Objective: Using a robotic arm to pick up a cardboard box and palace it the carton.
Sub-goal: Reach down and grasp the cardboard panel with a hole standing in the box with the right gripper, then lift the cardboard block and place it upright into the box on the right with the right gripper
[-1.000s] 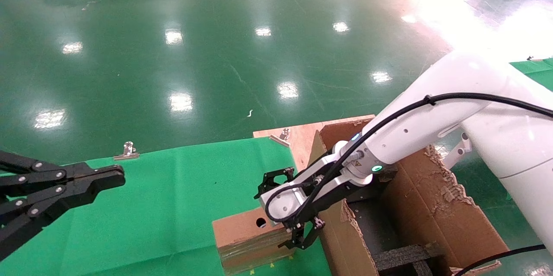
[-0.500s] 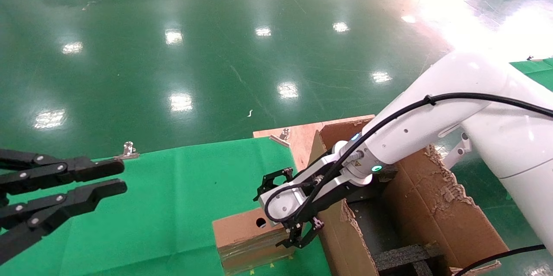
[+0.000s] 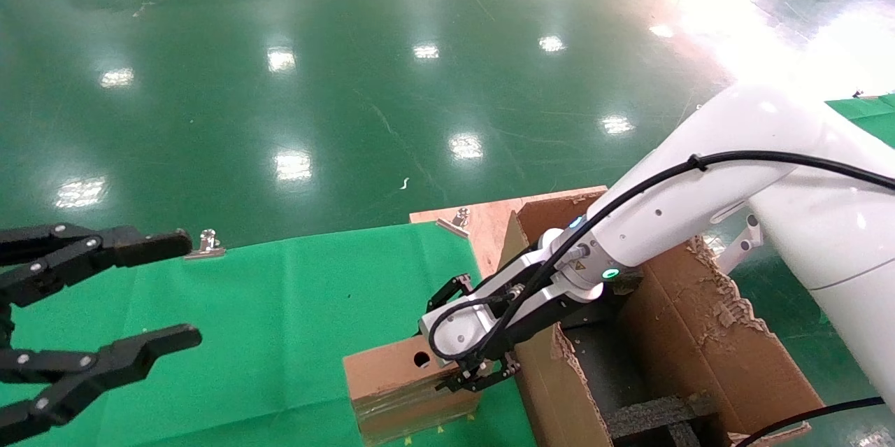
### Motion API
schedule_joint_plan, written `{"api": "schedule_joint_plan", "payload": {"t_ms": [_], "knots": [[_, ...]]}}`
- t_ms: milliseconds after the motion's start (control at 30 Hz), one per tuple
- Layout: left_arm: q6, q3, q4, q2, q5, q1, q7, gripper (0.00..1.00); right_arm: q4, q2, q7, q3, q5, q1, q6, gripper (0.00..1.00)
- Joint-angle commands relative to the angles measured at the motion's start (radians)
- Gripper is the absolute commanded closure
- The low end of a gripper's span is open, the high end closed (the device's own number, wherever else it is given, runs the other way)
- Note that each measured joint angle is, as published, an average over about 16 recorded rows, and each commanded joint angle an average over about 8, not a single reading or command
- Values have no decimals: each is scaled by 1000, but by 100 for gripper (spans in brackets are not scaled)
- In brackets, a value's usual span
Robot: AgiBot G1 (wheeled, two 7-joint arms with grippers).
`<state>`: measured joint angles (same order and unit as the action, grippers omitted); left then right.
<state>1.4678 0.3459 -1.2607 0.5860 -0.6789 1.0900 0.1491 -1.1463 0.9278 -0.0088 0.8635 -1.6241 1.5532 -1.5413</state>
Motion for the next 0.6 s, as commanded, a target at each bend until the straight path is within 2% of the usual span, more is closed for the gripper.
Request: {"api": "schedule_joint_plan", "payload": {"t_ms": [33,433,600], "knots": [[0,0,0,0,0,0,0,0,0,0,0,0,0,0,0,100],[0,0,0,0,0,0,0,0,0,-2,0,-1,2,1,-1,100],[0,0,0,0,0,0,0,0,17,-8,-5,-6,14,32,-12,100]]}}
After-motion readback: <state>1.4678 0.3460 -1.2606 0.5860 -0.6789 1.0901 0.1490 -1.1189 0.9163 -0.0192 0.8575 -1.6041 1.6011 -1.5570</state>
